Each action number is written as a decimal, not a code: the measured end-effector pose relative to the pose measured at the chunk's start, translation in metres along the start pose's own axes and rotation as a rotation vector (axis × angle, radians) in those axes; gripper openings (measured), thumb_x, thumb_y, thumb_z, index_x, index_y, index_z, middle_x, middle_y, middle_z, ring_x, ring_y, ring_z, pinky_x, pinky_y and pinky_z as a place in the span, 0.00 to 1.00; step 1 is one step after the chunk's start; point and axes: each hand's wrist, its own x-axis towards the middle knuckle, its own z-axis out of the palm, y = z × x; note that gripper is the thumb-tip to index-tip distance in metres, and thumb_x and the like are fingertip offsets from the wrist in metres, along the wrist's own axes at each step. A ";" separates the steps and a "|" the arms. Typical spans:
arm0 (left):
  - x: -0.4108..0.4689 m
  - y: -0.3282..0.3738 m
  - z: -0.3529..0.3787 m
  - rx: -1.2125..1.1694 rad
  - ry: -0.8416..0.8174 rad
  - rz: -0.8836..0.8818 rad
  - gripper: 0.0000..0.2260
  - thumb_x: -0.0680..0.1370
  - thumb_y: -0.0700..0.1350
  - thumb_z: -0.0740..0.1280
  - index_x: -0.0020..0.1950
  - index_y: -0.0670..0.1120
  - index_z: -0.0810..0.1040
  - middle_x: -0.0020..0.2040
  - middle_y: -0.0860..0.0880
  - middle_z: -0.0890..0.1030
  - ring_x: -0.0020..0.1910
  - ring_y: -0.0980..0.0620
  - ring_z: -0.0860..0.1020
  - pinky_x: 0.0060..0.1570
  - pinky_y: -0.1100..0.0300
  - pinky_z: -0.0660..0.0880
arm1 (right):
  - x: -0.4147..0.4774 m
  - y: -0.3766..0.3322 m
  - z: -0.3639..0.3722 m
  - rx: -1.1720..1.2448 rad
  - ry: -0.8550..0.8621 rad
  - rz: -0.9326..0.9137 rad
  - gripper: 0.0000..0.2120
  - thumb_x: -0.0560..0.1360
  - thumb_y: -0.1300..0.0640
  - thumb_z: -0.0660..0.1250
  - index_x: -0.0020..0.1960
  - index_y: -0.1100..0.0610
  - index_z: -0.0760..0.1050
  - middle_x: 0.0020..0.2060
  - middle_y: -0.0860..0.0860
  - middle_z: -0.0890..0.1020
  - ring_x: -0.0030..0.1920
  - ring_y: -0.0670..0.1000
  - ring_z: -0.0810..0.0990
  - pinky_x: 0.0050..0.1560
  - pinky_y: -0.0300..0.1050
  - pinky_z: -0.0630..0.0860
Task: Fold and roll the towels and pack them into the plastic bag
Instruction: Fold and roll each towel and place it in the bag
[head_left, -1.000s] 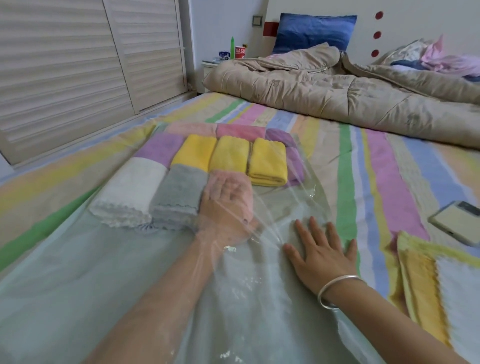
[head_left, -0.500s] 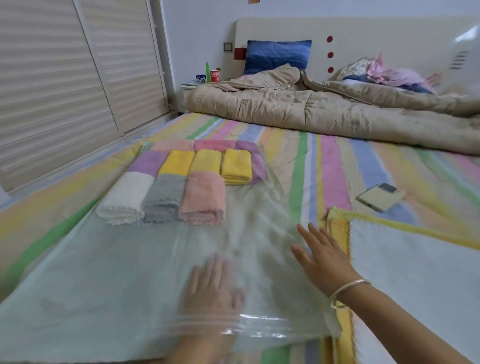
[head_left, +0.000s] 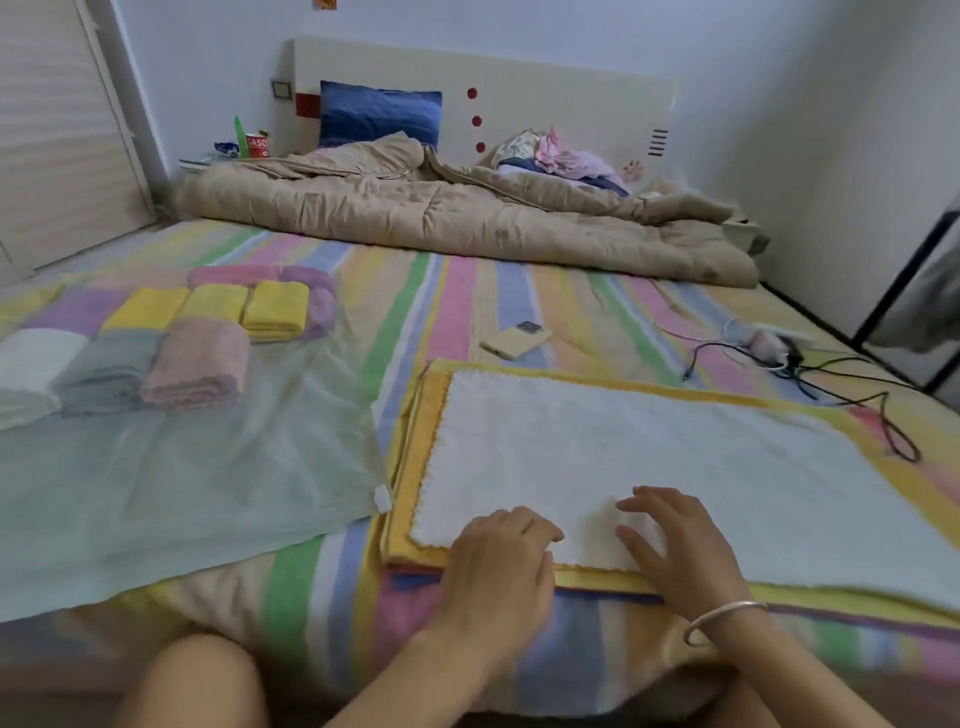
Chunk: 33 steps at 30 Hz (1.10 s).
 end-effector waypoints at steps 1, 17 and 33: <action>0.006 0.005 0.015 -0.051 -0.080 0.021 0.13 0.77 0.45 0.61 0.58 0.52 0.80 0.56 0.55 0.80 0.54 0.54 0.78 0.54 0.59 0.72 | -0.009 0.015 -0.007 -0.032 -0.007 0.006 0.11 0.74 0.49 0.69 0.56 0.48 0.79 0.60 0.47 0.77 0.61 0.52 0.73 0.58 0.45 0.71; 0.045 0.051 0.109 0.053 -0.116 0.015 0.10 0.77 0.52 0.62 0.55 0.53 0.79 0.53 0.57 0.79 0.53 0.52 0.75 0.50 0.58 0.72 | -0.067 0.204 -0.092 -0.409 0.240 0.127 0.07 0.64 0.62 0.78 0.39 0.53 0.83 0.37 0.51 0.79 0.40 0.57 0.78 0.29 0.46 0.74; 0.061 0.036 0.071 -0.773 -0.083 -0.604 0.12 0.83 0.43 0.57 0.49 0.47 0.80 0.50 0.47 0.84 0.46 0.51 0.83 0.49 0.55 0.80 | 0.001 0.055 -0.069 -0.097 0.299 -0.466 0.03 0.69 0.60 0.70 0.40 0.52 0.80 0.40 0.47 0.83 0.47 0.50 0.83 0.36 0.43 0.78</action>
